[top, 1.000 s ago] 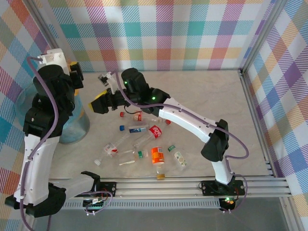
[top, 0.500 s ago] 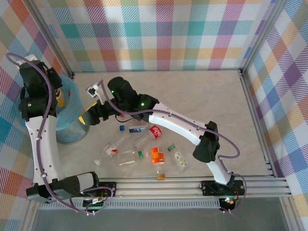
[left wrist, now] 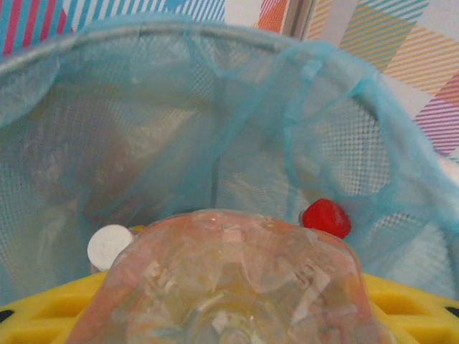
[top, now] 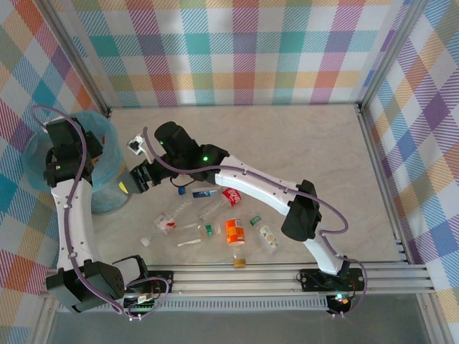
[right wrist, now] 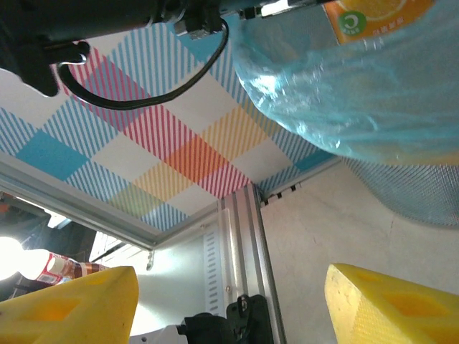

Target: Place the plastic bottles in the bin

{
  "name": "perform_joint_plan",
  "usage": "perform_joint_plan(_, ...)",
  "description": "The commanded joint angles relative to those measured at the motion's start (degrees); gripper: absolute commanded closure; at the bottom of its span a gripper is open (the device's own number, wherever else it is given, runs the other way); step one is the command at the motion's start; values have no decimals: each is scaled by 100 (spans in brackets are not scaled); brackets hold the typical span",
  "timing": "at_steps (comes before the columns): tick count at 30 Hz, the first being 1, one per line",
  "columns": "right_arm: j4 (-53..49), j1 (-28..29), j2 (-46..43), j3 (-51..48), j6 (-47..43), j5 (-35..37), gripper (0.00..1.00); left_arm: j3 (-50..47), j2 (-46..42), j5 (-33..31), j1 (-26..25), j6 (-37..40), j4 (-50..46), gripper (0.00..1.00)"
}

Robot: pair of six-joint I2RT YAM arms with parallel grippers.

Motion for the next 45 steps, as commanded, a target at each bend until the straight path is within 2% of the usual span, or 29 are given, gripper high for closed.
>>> perform_joint_plan(1, -151, 70, 52, 124, 80, -51, 30, -149, -140, -84, 51, 102, 373, 47)
perform_joint_plan(11, -229, 112, 90, 176, 122, 3, 30, -367, -121, -245, 51, 117, 404, 21)
perform_joint_plan(26, -370, 116, 27, 194, 35, -5, 30, -305, -185, -108, 51, 89, 354, 20)
perform_joint_plan(34, -741, 110, -188, 106, -382, 188, 28, -65, -452, 208, 47, -65, 196, 20)
perform_joint_plan(38, -796, 60, -463, -247, -522, 356, 28, 117, -531, 429, 26, -196, 12, 20)
perform_joint_plan(45, -153, -185, -1489, -1612, -415, 579, 28, 439, -764, 479, -185, -272, -402, 20)
